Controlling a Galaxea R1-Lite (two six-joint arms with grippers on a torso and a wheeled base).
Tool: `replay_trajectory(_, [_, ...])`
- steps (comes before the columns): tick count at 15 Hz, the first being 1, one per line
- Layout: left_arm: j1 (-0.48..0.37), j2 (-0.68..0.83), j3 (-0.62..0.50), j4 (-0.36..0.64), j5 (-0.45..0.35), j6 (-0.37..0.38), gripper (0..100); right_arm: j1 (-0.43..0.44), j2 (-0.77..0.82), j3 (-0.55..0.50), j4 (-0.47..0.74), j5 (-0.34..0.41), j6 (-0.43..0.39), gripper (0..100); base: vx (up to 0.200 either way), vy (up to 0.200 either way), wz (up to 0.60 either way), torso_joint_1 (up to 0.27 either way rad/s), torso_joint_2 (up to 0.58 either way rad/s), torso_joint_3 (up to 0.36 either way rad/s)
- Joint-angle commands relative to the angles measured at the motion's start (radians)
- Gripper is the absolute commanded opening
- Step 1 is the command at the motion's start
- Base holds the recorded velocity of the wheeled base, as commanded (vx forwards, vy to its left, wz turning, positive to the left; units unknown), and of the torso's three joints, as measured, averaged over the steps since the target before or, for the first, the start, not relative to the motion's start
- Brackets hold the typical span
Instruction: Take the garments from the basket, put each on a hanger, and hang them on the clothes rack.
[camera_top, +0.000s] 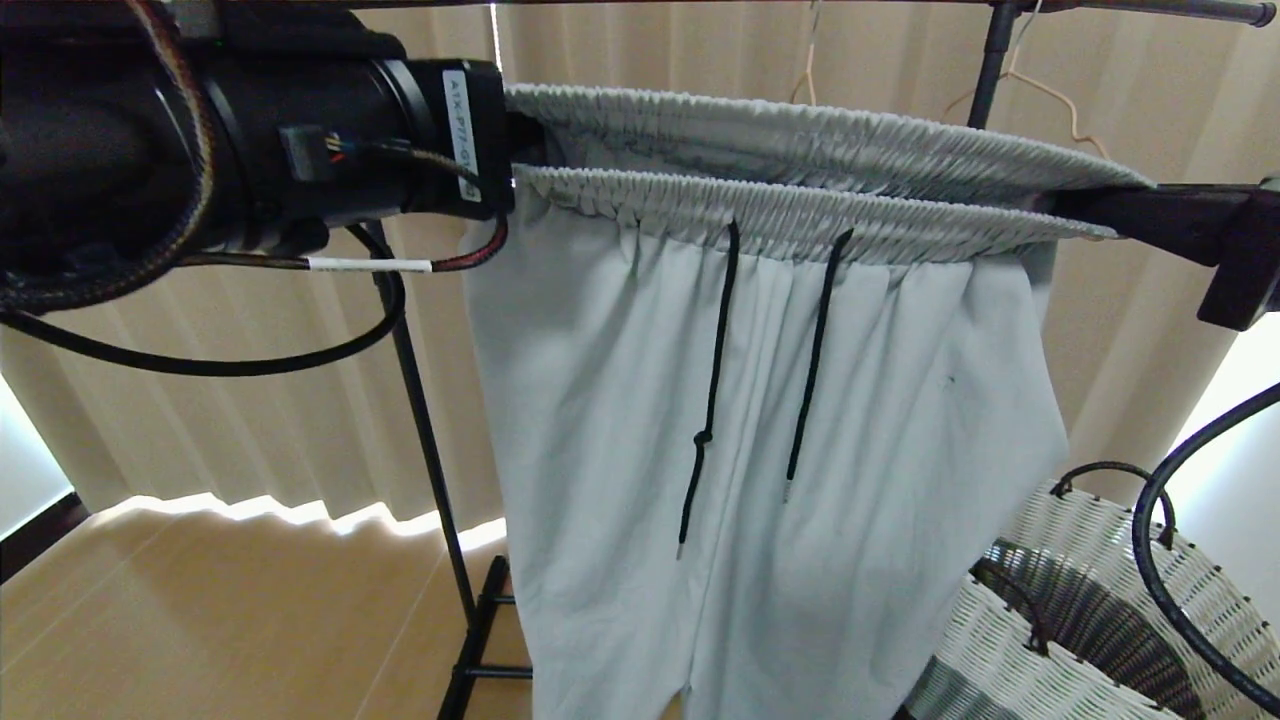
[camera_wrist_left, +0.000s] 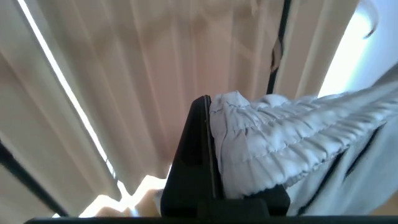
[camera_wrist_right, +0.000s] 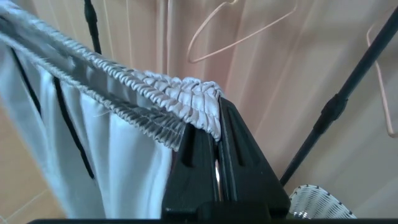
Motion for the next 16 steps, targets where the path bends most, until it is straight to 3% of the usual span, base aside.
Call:
replay_trajectory(1, [0.001, -0.005, 0.045, 0.005, 0.003, 0.001, 0, 0.006, -0.012, 0.005, -0.005, 0.001, -0.001, 0, 0.000, 0.000, 0.00, 0.000, 0.00, 0.000])
replay_trajectory(5, [0.000, -0.070, 0.050, 0.139, 0.003, 0.001, 0, 0.013, -0.001, -0.005, -0.023, 0.005, -0.001, 0, 0.000, 0.000, 0.00, 0.000, 0.00, 0.000])
replay_trajectory(16, [0.001, -0.068, 0.051, 0.134, 0.001, 0.001, 0, 0.013, 0.019, -0.025, -0.022, 0.002, -0.001, 0, 0.000, 0.000, 0.00, 0.000, 0.00, 0.000])
